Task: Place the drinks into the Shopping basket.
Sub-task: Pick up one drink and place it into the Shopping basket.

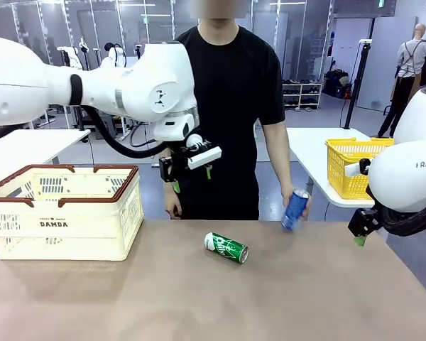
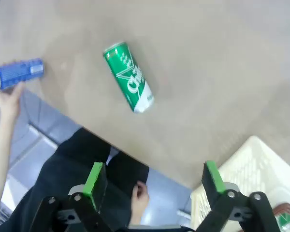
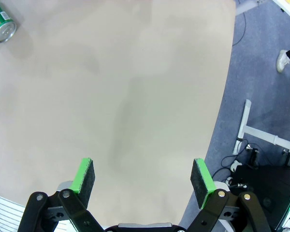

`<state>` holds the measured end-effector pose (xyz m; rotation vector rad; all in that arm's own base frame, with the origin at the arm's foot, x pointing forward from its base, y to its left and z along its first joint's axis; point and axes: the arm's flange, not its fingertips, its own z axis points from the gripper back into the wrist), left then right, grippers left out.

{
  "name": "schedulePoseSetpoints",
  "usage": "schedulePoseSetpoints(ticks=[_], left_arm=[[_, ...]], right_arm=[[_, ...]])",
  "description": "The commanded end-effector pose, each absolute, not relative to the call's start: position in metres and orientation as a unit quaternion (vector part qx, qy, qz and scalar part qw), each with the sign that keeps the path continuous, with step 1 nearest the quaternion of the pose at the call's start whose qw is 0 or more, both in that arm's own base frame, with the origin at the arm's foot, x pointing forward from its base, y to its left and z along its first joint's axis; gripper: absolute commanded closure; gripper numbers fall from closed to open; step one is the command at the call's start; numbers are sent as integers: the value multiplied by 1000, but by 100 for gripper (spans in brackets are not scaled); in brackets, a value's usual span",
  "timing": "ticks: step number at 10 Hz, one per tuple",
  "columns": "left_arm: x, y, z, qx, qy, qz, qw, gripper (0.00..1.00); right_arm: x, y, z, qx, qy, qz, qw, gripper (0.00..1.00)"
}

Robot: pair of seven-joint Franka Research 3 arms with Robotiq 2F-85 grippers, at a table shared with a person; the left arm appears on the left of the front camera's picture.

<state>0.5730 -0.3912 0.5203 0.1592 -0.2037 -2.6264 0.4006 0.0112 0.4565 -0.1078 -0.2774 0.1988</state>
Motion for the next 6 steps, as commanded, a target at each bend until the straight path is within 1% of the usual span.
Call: schedulePoseSetpoints(ticks=[1,2,4,5,6], left_arm=[[580,-400,521,-2,-79,-968,238,0],[579,-403,514,-13,-83,-965,247,0],[578,-401,509,3,-88,-963,256,0],[579,-398,511,5,-93,-960,264,0],[575,-387,519,11,-90,-962,259,0]], right_arm=[[401,9,457,-54,-136,104,984,0],[401,9,457,-54,-136,104,984,0],[401,9,457,-54,-136,104,984,0],[401,9,457,-54,-136,104,984,0],[401,9,457,-54,-136,104,984,0]])
